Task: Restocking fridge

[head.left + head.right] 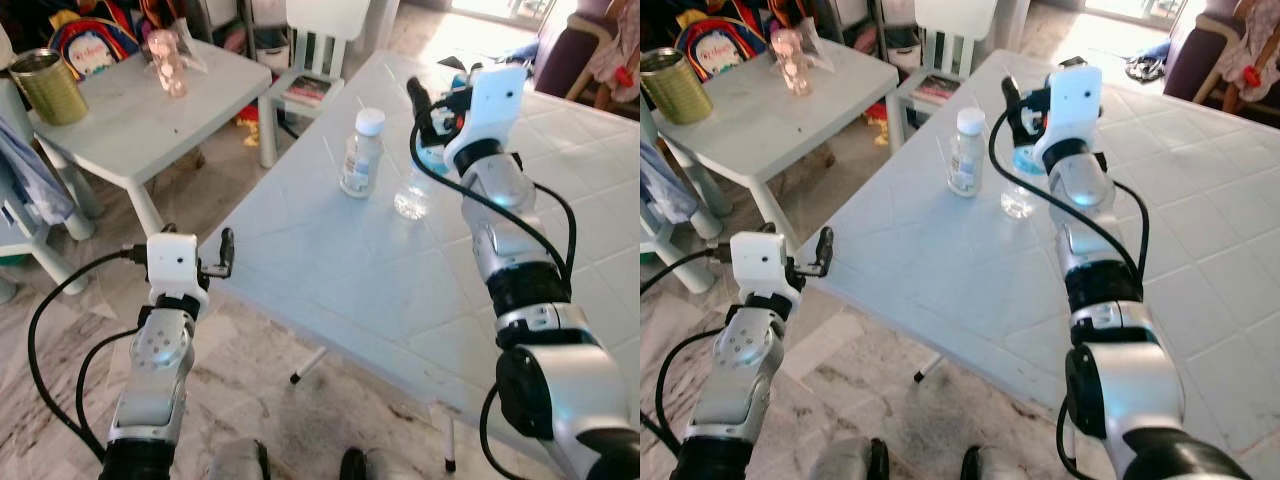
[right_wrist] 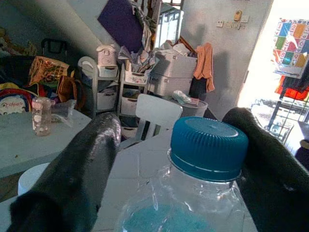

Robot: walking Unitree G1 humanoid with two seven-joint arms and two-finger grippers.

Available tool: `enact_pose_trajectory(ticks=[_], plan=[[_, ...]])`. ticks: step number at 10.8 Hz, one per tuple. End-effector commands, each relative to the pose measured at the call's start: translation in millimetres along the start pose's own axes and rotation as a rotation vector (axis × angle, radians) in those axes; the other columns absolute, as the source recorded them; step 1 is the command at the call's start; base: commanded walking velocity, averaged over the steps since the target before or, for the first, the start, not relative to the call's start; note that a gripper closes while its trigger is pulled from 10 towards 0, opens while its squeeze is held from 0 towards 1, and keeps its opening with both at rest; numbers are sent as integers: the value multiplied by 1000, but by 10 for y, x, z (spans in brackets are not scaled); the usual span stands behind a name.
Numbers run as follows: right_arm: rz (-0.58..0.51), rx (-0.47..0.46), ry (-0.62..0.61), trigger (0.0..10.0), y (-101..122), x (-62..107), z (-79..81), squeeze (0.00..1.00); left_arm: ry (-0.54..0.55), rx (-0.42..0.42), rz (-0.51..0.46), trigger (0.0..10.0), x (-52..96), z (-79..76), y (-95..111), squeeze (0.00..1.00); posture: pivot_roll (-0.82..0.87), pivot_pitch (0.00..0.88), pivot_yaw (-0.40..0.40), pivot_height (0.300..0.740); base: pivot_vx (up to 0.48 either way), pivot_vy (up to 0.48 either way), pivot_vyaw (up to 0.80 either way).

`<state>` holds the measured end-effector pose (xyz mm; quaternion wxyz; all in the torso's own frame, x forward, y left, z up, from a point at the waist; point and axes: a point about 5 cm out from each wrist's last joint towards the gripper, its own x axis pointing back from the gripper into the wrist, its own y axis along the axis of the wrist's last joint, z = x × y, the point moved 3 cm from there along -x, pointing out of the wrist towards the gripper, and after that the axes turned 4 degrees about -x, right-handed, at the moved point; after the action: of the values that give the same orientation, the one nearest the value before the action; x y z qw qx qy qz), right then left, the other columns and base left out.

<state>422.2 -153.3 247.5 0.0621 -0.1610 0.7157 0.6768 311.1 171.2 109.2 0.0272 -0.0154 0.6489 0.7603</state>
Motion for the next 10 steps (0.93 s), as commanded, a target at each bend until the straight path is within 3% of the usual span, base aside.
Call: enact_pose_trajectory(ticks=[1,8,10], plan=[[14,-1,-16,0,7,-27,-17,0,-8,1,3,10000,22,-13,5,0,179,104,-31,740,0,0,0],[93,-75,-80,0,-65,-43,-64,0,-32,4,17,10000,16,-60,-12,0,178,99,-31,740,0,0,0],[134,-88,-79,0,-103,-19,-17,0,-2,9,67,10000,29,-47,-87,0,178,98,-35,740,0,0,0]])
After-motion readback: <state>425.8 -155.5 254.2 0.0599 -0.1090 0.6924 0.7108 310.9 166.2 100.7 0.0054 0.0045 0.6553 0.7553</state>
